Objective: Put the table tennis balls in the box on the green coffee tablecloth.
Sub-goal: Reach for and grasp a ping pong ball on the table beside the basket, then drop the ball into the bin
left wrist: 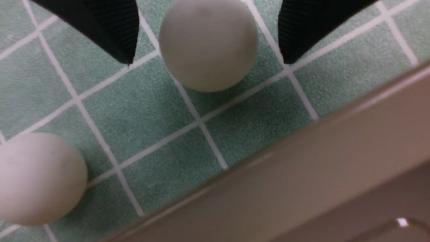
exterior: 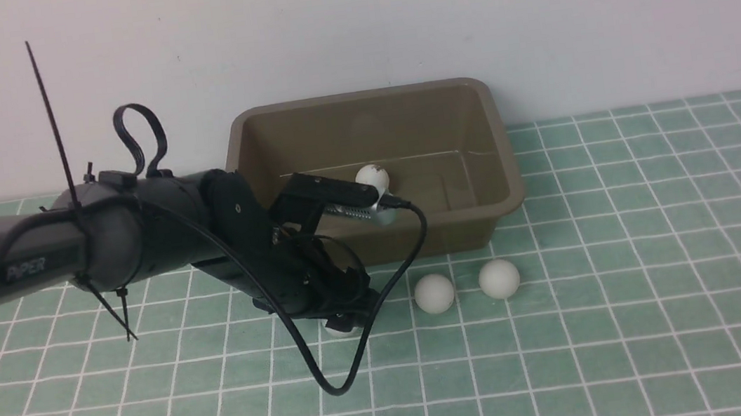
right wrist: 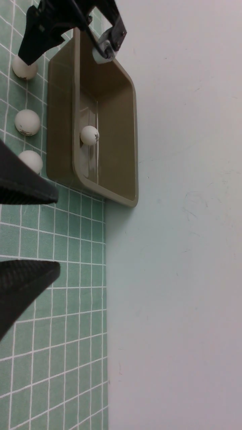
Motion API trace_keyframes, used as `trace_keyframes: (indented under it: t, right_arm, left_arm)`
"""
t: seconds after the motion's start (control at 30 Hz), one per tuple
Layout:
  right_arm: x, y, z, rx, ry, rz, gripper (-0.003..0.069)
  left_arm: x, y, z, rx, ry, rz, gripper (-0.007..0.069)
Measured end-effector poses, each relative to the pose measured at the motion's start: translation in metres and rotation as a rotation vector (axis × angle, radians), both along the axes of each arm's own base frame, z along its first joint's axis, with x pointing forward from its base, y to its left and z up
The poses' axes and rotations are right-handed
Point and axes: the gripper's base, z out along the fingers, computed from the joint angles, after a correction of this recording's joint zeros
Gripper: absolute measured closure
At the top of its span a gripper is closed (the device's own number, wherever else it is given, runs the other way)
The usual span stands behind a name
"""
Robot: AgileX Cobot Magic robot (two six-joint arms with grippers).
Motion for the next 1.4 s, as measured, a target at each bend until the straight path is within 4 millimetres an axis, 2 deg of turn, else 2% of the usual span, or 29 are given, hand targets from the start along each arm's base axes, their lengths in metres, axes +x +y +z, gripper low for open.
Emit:
trace_keyframes:
  t: [0.13, 0.2, 0.33, 0.47, 0.53, 0.6, 0.63, 0.67, 0.73, 0.83, 0.93, 1.07, 1.13, 1.2, 1.27, 1.3, 1.4]
  right_arm:
    - [0.0, 0.0, 0.001, 0.003, -0.014, -0.003, 0.0438]
    - [0.0, -0.001, 0.002, 0.005, -0.024, -0.006, 0.0438]
    - [0.0, -0.001, 0.003, 0.006, -0.028, -0.007, 0.0438]
    - [0.0, -0.001, 0.003, 0.006, -0.028, -0.007, 0.0438]
    - [0.0, -0.001, 0.003, 0.007, -0.032, -0.008, 0.0438]
    - [0.0, -0.001, 0.004, 0.007, -0.039, -0.01, 0.0438]
    - [0.0, -0.001, 0.004, 0.007, -0.04, -0.01, 0.0438]
    - [0.0, -0.001, 0.004, 0.008, -0.042, -0.011, 0.0438]
    - [0.0, -0.001, 0.004, 0.008, -0.043, -0.011, 0.0438]
    - [0.0, -0.001, 0.004, 0.008, -0.044, -0.011, 0.0438]
    - [0.0, -0.001, 0.004, 0.008, -0.044, -0.011, 0.0438]
    - [0.0, 0.0, 0.004, 0.017, -0.044, -0.006, 0.0438]
    - [0.0, 0.0, 0.004, 0.02, -0.044, -0.004, 0.0438]
    - [0.0, 0.0, 0.004, 0.022, -0.044, -0.003, 0.0438]
    - [0.0, 0.0, 0.004, 0.024, -0.044, -0.002, 0.0438]
    - [0.0, 0.0, 0.004, 0.023, -0.045, -0.002, 0.0438]
    - [0.0, 0.0, 0.004, 0.023, -0.045, -0.002, 0.0438]
  left_arm:
    - [0.001, 0.0, -0.007, 0.006, 0.014, 0.002, 0.0173]
    - [0.0, 0.0, -0.007, 0.007, 0.014, -0.003, 0.0279]
    - [-0.002, 0.0, 0.0, 0.011, 0.011, -0.031, 0.0281]
    - [-0.009, 0.0, 0.017, 0.008, 0.002, -0.096, 0.0281]
    - [-0.014, 0.0, 0.033, -0.012, -0.011, -0.126, 0.0281]
    - [-0.021, -0.002, 0.063, -0.06, -0.055, -0.168, 0.0281]
    - [-0.022, -0.002, 0.069, -0.075, -0.069, -0.172, 0.0281]
    - [-0.024, -0.003, 0.086, -0.099, -0.125, -0.2, 0.0281]
    - [-0.025, -0.003, 0.109, -0.117, -0.239, -0.23, 0.0281]
    - [-0.015, 0.0, 0.126, -0.092, -0.435, -0.228, 0.0281]
    - [0.002, 0.004, 0.12, -0.049, -0.544, -0.18, 0.0281]
    - [0.03, 0.018, 0.082, 0.043, -0.55, -0.144, 0.0272]
    - [0.04, 0.023, 0.064, 0.058, -0.512, -0.127, 0.0213]
    - [0.046, 0.026, 0.058, 0.038, -0.489, -0.085, 0.0145]
    - [0.048, 0.027, 0.061, 0.0, -0.471, -0.046, 0.0074]
    - [0.046, 0.026, 0.069, -0.039, -0.453, -0.031, 0.0045]
    - [0.033, 0.024, 0.096, -0.098, -0.428, -0.058, 0.0043]
